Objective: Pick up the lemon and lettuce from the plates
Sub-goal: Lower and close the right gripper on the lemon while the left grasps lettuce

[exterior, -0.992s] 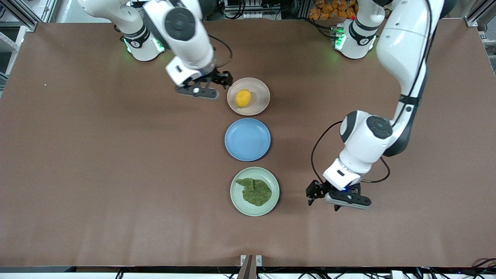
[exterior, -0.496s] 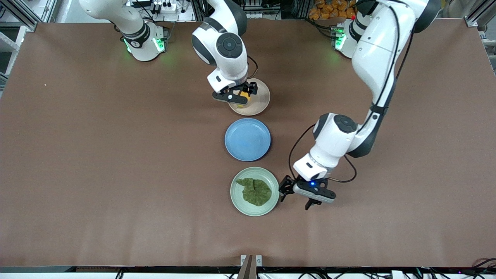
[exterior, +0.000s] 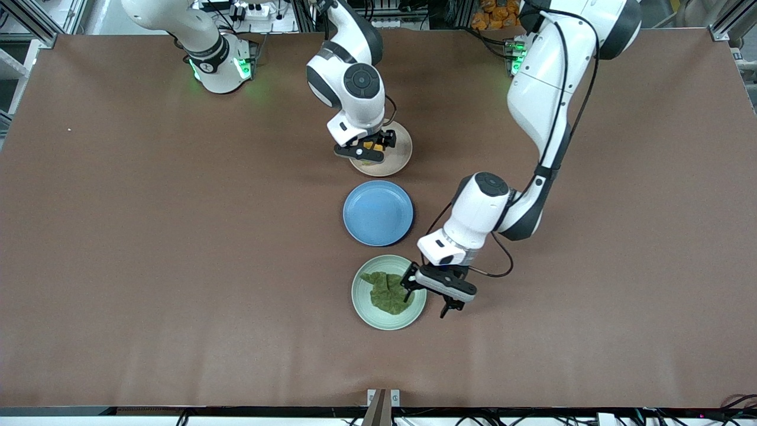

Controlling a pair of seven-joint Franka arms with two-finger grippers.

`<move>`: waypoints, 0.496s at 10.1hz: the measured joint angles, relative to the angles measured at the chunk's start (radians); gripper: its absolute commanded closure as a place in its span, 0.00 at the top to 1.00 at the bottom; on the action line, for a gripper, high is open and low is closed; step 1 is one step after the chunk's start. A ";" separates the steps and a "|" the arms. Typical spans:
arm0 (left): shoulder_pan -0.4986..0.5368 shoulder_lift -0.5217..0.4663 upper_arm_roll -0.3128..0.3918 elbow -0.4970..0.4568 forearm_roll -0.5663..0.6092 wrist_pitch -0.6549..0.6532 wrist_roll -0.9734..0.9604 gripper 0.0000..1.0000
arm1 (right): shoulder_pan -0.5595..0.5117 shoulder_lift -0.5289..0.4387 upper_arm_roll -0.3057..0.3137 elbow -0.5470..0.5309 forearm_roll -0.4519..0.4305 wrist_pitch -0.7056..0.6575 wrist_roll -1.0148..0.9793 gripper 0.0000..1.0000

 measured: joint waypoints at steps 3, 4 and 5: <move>-0.025 0.019 0.011 0.022 0.000 0.000 0.000 1.00 | 0.005 0.029 0.000 -0.042 0.000 0.096 0.000 1.00; -0.045 0.033 0.011 0.033 0.000 -0.001 -0.001 1.00 | 0.005 0.034 0.000 -0.047 0.000 0.098 0.000 1.00; -0.069 0.050 0.012 0.038 0.000 -0.001 -0.008 1.00 | 0.006 0.039 0.000 -0.050 0.000 0.099 0.001 1.00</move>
